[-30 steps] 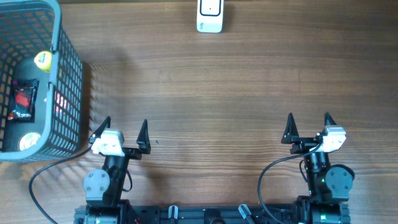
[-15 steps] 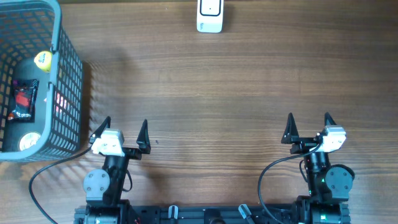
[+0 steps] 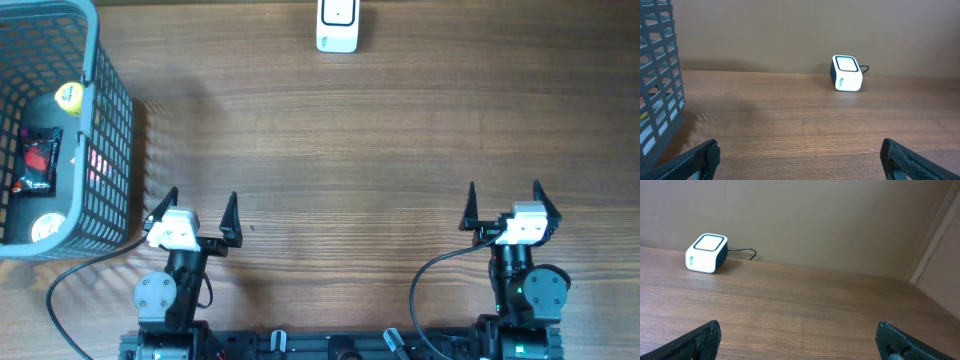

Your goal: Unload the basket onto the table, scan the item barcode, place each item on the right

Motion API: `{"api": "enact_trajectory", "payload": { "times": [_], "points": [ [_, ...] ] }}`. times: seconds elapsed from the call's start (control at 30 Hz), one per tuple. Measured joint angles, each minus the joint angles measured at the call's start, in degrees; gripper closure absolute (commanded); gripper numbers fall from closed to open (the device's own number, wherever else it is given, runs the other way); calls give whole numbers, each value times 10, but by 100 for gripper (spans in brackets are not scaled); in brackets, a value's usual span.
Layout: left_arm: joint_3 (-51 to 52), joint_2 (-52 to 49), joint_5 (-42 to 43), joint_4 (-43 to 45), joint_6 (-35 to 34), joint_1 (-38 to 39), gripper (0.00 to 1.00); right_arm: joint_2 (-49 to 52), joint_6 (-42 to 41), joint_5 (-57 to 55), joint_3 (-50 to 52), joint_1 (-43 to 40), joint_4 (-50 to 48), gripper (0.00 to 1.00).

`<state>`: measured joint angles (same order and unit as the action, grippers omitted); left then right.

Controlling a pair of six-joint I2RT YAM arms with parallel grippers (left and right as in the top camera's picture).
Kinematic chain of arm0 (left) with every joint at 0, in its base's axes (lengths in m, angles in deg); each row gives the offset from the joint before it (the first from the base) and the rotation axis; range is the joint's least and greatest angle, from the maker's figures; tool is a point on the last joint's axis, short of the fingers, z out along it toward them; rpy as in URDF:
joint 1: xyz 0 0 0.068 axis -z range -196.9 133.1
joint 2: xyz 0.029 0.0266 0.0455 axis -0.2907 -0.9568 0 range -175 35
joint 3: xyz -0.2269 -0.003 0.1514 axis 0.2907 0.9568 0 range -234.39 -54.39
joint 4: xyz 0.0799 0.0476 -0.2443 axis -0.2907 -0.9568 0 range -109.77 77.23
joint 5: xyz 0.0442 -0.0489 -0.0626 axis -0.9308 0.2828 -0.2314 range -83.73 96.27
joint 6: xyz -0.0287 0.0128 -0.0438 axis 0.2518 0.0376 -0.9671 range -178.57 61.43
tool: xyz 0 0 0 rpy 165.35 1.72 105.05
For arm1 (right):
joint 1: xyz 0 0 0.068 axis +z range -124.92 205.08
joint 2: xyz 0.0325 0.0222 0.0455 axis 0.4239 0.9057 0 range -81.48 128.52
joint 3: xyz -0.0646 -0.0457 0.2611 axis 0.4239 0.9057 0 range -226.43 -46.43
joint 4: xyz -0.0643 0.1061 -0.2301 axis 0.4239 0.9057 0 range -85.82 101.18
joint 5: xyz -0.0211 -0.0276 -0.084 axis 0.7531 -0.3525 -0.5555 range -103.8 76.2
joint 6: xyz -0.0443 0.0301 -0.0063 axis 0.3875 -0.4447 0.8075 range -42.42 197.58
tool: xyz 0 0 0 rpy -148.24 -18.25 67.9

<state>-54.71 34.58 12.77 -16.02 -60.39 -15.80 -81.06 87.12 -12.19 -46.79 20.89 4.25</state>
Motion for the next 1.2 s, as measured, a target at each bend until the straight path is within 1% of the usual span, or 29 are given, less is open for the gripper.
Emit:
{"api": "enact_trajectory", "payload": {
  "times": [0.13, 0.3, 0.4, 0.6, 0.83, 1.0, 1.2],
  "points": [
    [0, 0, 0, 0, 0, 0, 0, 0, -7, 4, 0, 0, 0, 0],
    [0, 0, 0, 0, 0, 0, 0, 0, -118, 23, 0, 0, 0, 0],
    [0, 0, 0, 0, 0, 0, 0, 0, -154, 25, 0, 0, 0, 0],
    [0, 0, 0, 0, 0, 0, 0, 5, -175, 27, 0, 0, 0, 0],
    [0, 0, 0, 0, 0, 0, 0, 45, -179, 29, 0, 0, 0, 0],
    [0, 0, 0, 0, 0, 0, 0, 60, -203, 29, 0, 0, 0, 0],
    [0, 0, 0, 0, 0, 0, 0, 61, -252, 29, 0, 0, 0, 0]
  ]
}}
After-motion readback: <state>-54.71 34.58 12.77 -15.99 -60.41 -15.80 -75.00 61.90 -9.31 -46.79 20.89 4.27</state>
